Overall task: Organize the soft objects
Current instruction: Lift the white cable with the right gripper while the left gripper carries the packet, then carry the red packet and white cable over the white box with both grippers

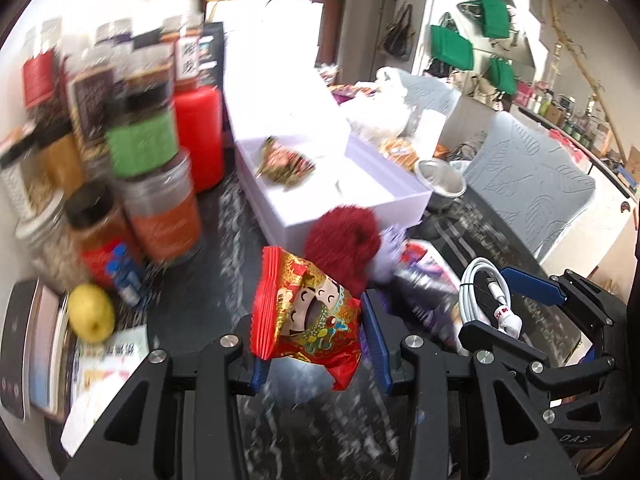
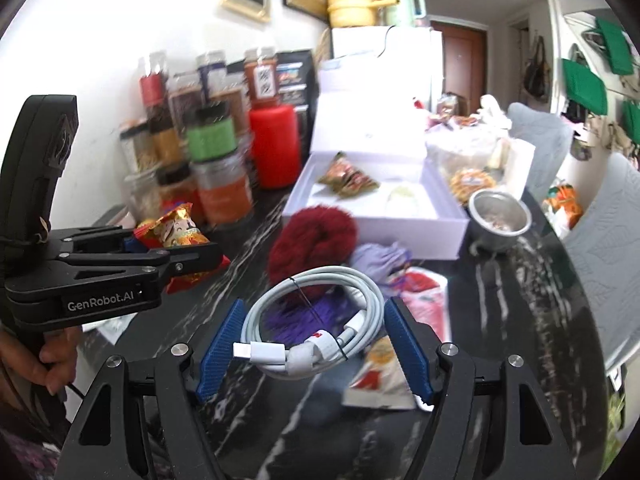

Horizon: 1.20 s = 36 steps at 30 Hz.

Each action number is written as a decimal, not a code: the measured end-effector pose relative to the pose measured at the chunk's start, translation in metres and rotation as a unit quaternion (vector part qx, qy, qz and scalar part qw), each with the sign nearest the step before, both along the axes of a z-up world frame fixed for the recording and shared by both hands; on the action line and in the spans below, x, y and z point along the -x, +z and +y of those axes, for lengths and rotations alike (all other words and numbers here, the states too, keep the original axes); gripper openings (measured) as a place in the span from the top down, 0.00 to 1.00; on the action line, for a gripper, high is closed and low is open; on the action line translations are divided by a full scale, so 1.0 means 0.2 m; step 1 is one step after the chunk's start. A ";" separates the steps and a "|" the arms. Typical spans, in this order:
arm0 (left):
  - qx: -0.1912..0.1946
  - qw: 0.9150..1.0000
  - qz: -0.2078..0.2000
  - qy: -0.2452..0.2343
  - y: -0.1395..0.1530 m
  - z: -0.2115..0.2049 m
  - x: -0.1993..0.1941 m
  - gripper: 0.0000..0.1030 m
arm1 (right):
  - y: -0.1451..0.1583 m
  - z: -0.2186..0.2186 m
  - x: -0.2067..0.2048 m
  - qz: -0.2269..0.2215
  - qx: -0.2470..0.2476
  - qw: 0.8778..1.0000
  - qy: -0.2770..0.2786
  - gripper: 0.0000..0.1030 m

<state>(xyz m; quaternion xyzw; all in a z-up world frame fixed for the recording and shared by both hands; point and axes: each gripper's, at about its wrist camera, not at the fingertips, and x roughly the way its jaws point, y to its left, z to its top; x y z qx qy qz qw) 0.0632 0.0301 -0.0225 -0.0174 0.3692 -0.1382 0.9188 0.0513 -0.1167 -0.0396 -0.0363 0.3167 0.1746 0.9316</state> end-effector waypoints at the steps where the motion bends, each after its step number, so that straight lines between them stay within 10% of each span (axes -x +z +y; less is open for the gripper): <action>1: 0.000 1.000 -0.005 -0.005 0.02 -0.02 -0.01 0.61 | 0.02 -0.03 -0.01 -0.004 -0.002 1.000 -0.005 0.30; 36: -0.015 0.995 -0.101 0.010 0.35 -0.19 -0.62 0.61 | 0.36 -0.14 -0.59 -0.062 -0.007 0.998 -0.016 0.30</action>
